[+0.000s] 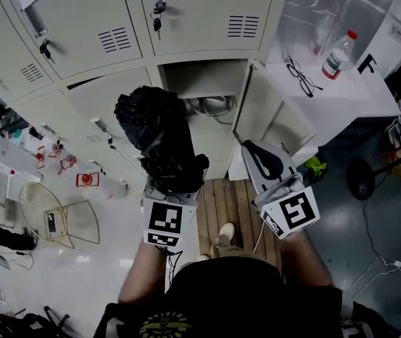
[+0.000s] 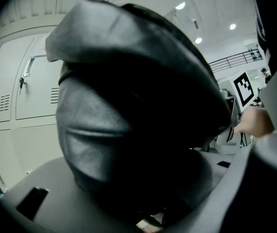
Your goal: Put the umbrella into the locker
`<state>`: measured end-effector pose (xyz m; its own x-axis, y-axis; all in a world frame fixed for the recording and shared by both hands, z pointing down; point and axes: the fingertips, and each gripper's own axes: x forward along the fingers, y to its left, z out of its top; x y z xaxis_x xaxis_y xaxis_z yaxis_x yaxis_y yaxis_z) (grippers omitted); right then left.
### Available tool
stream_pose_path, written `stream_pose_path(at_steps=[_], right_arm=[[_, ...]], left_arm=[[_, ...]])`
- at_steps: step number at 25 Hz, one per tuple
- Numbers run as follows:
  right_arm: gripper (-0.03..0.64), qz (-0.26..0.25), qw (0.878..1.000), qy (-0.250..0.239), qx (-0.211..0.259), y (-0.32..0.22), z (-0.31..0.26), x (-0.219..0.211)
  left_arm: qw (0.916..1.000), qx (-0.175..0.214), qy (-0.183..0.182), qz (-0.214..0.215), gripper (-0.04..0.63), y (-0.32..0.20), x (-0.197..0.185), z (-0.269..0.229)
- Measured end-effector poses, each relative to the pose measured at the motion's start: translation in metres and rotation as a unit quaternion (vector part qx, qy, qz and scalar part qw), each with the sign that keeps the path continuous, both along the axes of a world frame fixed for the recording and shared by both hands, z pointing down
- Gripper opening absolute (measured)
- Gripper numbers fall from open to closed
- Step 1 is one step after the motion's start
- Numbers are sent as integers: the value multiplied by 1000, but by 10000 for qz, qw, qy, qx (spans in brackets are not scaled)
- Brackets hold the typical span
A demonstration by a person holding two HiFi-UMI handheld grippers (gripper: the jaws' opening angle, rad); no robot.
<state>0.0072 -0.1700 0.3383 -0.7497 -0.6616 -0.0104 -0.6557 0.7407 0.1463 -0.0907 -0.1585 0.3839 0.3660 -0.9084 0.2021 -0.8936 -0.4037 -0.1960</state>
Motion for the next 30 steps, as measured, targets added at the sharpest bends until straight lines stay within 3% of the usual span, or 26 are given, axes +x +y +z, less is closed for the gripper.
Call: stream_pose_path(at_steps=[8, 13, 23, 30], right_arm=[[35, -101, 9999, 23, -37, -28, 4, -7], [35, -153, 9999, 47, -42, -45, 3, -9], [35, -522, 9986, -3, 17, -76, -3, -19], [35, -925, 9957, -45, 63, -88, -2, -28]], left_arm=[[9988, -400, -266, 76, 264, -34, 7, 41], [9972, -721, -191, 95, 264, -52, 15, 68], [9949, -957, -331, 46, 265, -89, 28, 93], [9935, -1103, -204, -175, 265, -108, 28, 103]])
